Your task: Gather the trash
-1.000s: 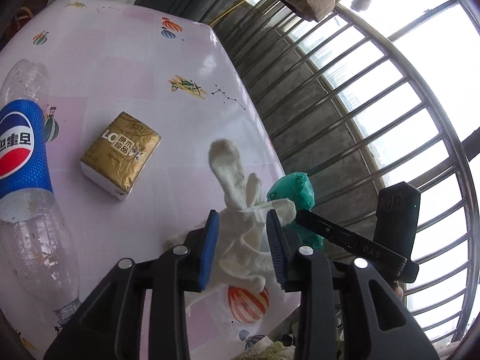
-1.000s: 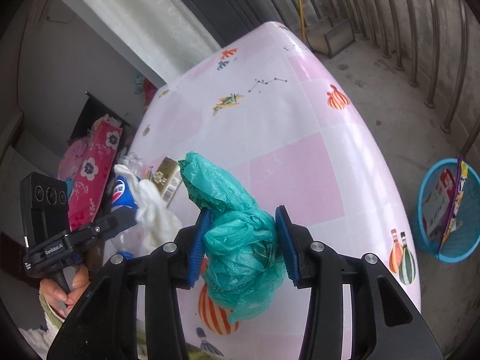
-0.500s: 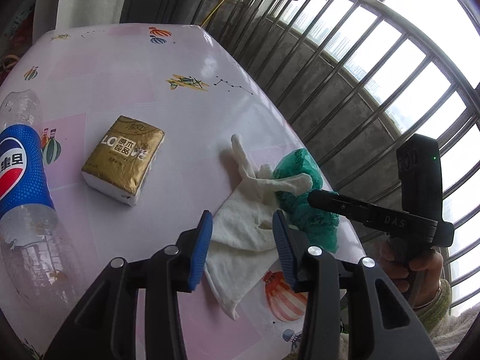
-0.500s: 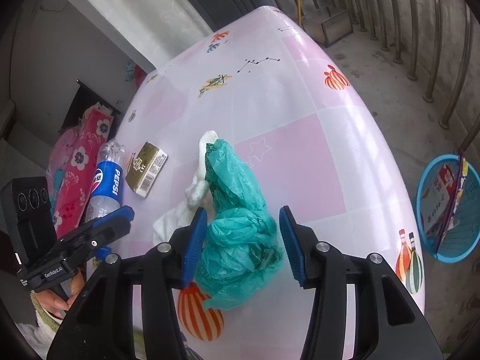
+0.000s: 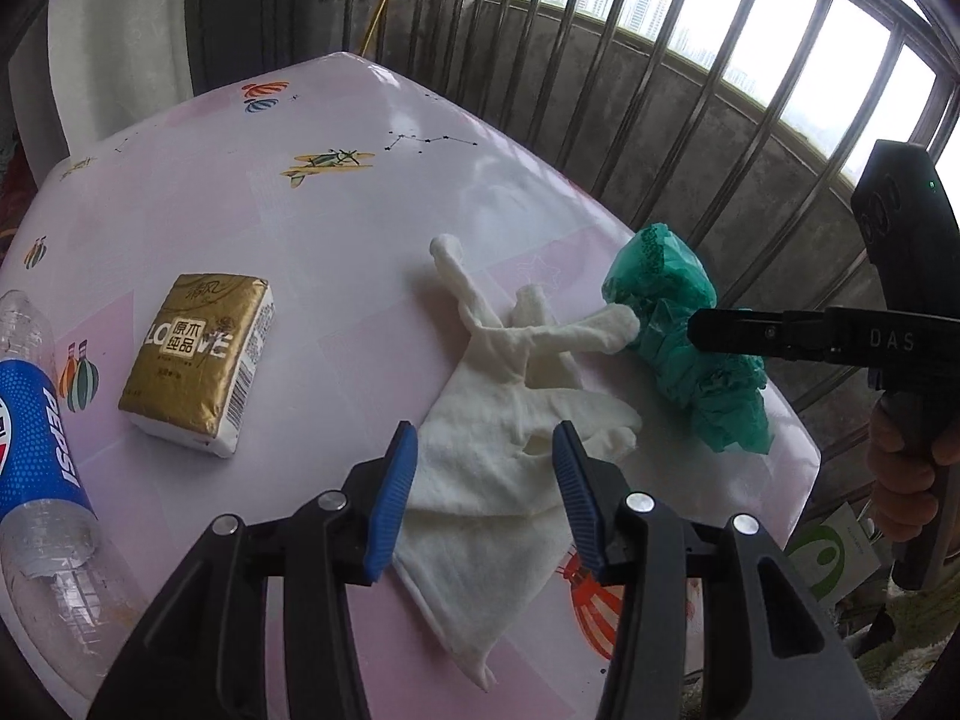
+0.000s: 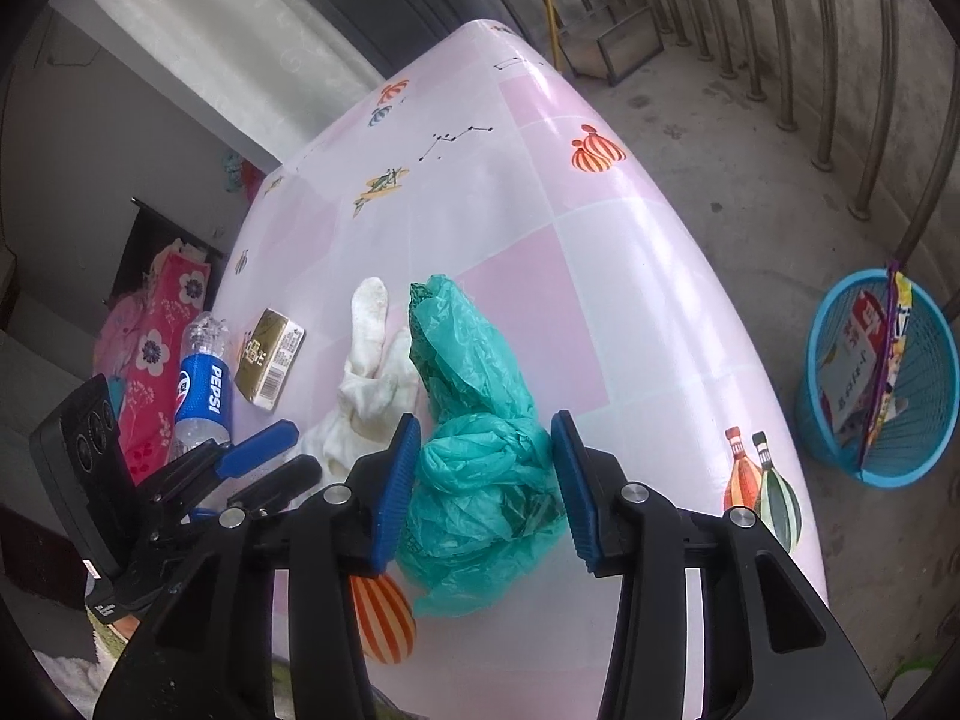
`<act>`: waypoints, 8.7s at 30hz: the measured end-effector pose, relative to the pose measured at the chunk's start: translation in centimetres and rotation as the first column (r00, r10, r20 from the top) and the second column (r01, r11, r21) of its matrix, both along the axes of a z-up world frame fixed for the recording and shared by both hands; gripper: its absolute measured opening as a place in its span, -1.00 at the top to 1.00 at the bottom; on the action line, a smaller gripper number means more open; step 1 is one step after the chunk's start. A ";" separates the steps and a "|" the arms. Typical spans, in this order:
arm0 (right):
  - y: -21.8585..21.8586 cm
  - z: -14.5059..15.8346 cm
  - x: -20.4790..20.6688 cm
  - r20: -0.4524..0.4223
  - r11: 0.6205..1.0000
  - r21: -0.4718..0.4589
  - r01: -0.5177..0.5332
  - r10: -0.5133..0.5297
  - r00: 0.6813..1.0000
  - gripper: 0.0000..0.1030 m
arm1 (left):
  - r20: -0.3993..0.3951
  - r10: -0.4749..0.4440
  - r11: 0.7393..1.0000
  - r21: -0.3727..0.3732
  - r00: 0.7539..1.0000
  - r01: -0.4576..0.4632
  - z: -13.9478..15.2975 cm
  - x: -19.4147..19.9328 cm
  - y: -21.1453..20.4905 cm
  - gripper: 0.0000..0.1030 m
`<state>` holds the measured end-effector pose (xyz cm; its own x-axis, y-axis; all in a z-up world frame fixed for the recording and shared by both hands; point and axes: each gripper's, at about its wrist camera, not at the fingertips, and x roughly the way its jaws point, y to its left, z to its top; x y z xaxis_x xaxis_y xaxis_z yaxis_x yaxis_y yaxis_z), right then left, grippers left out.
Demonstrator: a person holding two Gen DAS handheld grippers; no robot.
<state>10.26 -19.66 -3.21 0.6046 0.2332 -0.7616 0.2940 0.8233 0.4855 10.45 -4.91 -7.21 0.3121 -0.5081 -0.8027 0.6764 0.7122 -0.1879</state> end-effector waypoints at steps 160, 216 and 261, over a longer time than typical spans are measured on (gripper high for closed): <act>-13.7 0.2 -8.5 0.167 0.883 -0.068 0.465 -0.449 0.878 -0.31 | 0.204 0.443 0.893 -0.184 0.873 -0.410 14.2 1.8 11.1 -0.69; 19.4 1.2 15.0 0.130 0.870 0.282 -0.405 0.384 0.914 -0.01 | -0.358 0.471 0.693 -0.415 0.806 -0.590 5.1 5.3 22.9 0.90; 5.6 -1.1 1.6 -0.027 0.978 0.175 -0.110 0.117 0.993 -0.02 | -0.142 0.333 0.940 -0.026 0.932 -0.340 3.2 -0.8 11.6 -0.10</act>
<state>11.86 -14.09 -4.30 0.5390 0.4290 -0.7248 0.2235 0.7568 0.6142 9.68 6.68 -4.05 0.3640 -0.4321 -0.8251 0.3650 0.8812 -0.3004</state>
